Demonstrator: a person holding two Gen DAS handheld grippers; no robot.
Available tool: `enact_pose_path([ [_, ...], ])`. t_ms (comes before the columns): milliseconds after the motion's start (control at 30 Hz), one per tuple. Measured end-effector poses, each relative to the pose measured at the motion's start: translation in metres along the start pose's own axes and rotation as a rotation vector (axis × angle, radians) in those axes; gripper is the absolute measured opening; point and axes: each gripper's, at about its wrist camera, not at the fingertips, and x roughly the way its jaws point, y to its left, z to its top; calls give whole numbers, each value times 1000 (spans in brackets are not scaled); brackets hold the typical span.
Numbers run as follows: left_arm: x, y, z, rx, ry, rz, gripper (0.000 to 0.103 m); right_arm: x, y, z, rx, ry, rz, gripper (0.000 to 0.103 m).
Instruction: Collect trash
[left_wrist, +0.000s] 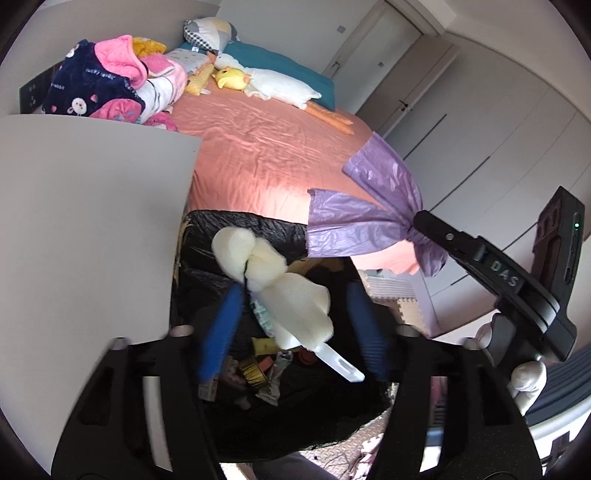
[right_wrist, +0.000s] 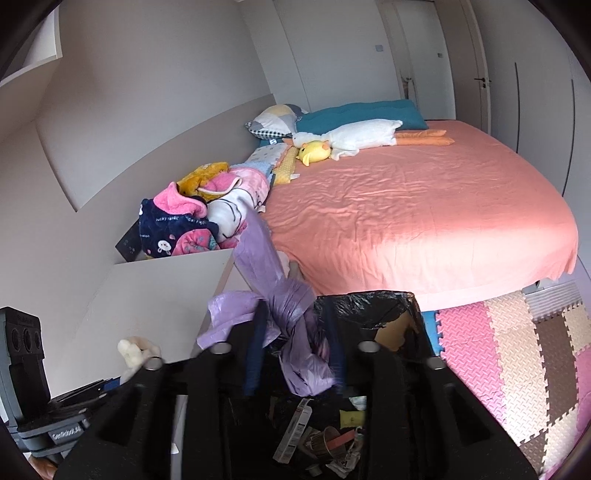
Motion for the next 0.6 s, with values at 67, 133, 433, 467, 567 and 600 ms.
enact_pose_path([
  [67,-6,2,1,-5,-46,28,96,-4,-2,1,2,-25,-14,78],
  [133,-9,5,3,-15,-49,30,96,-3,-6,2,15,-23,-15,78],
  [433,-13,6,2,-3,-76,46,96,-1,-9,0,8,-10,-15,78],
  [467,-12,5,2,-3,-77,45,96,-1,-9,-1,9,-9,-16,78],
  [567,-12,6,1,-11,-76,69,96,-1,-10,-3,12,-4,-13,78],
  [600,-12,6,1,-13,-75,82,96,-1,-10,-3,12,-1,-11,78],
])
